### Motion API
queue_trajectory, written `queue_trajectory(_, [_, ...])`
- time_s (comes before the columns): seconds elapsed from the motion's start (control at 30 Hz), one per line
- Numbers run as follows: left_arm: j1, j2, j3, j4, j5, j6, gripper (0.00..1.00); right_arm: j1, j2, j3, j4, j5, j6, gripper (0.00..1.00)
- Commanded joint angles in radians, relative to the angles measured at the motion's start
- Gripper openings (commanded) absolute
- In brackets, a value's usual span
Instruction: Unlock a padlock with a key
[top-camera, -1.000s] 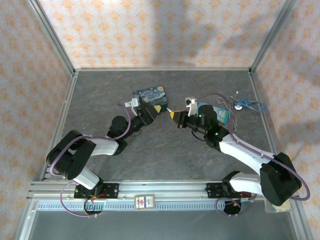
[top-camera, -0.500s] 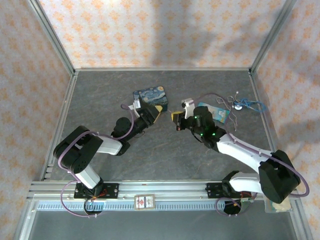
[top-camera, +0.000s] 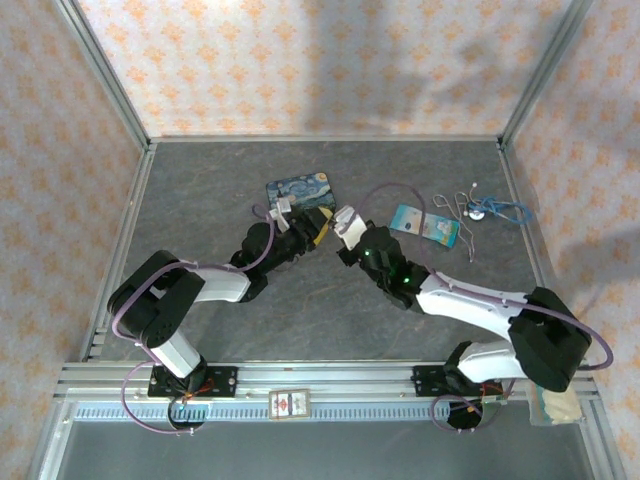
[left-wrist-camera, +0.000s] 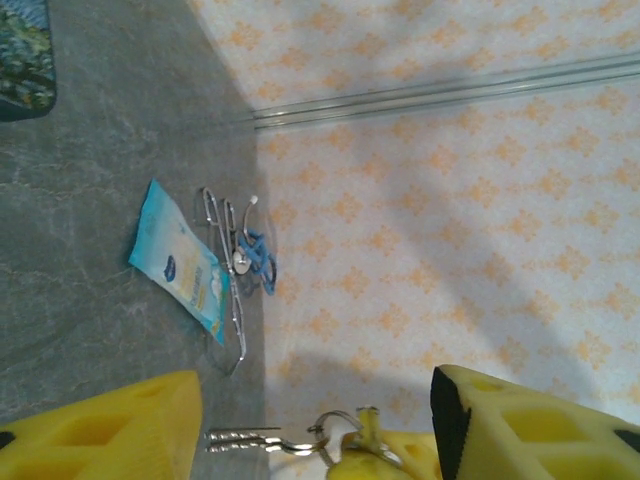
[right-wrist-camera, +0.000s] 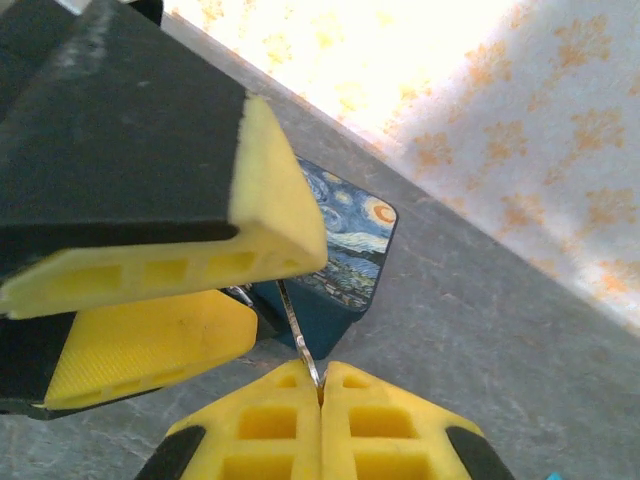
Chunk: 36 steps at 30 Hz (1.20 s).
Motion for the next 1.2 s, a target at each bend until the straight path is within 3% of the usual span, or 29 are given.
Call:
queue_trajectory(0.0, [-0.005,-0.020,0.031,-0.011,-0.017,-0.028,0.57,0.023,0.021,-0.023,0.122,0.108,-0.125,0.00])
queue_trajectory(0.27, [-0.005,-0.008,0.034,0.028,-0.015,-0.060,0.52,0.057,0.064,-0.028,0.159,0.132,-0.183,0.00])
queue_trajectory(0.4, [-0.005,0.000,0.034,0.044,-0.006,-0.071,0.38,0.062,0.084,-0.026,0.169,0.138,-0.198,0.00])
queue_trajectory(0.57, [-0.005,0.005,0.031,0.055,-0.003,-0.080,0.27,0.065,0.101,-0.021,0.171,0.126,-0.208,0.00])
queue_trajectory(1.17, [-0.002,0.025,0.063,0.014,-0.001,-0.065,0.15,0.114,0.127,-0.054,0.207,0.206,-0.378,0.00])
